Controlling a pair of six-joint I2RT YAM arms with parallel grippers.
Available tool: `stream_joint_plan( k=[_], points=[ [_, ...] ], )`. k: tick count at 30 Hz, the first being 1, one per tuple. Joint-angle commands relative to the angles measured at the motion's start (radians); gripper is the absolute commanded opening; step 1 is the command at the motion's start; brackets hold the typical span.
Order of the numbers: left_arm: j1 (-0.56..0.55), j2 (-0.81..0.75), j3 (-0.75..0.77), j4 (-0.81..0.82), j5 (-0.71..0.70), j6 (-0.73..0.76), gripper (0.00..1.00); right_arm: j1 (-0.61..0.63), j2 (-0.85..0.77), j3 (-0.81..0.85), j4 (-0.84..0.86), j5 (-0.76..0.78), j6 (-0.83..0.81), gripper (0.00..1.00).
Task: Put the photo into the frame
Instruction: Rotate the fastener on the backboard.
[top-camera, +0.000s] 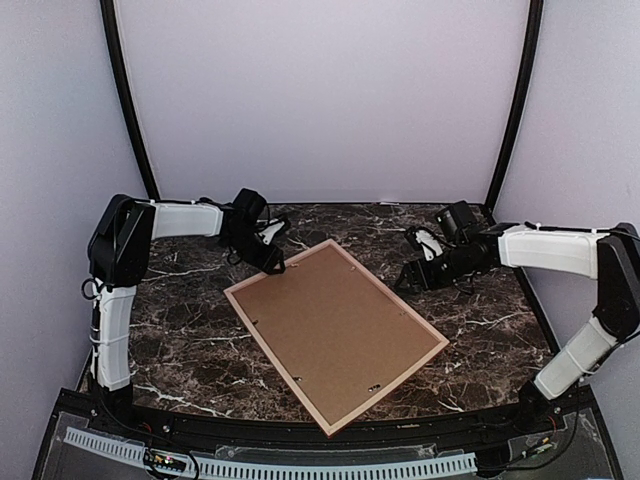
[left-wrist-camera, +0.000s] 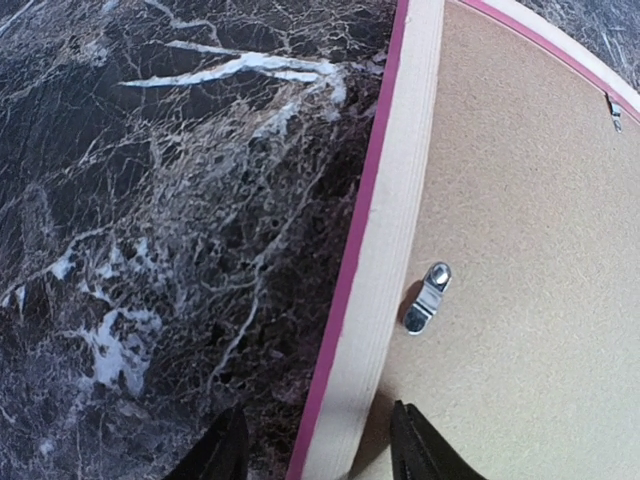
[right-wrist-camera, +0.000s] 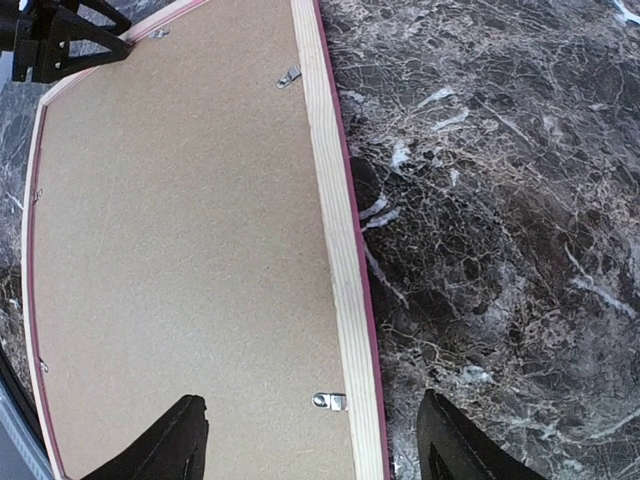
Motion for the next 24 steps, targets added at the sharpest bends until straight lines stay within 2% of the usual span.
stream_joint_plan(
  k=[1, 9, 18, 24],
  points=[
    [0.005, 0.007, 0.009, -0.036, 0.022, 0.0, 0.46, -0.006, -0.048, -0.036, 0.03, 0.027, 0.074, 0.73],
    [0.005, -0.02, -0.059, -0.012, -0.012, -0.088, 0.31, -0.006, -0.108, -0.115, 0.024, 0.07, 0.177, 0.75],
    [0.006, -0.129, -0.262, 0.064, -0.066, -0.229, 0.27, -0.006, -0.187, -0.155, -0.017, 0.18, 0.276, 0.76],
    [0.008, -0.226, -0.418, 0.121, -0.116, -0.341, 0.28, -0.006, -0.193, -0.173, -0.014, 0.188, 0.318, 0.78]
  ],
)
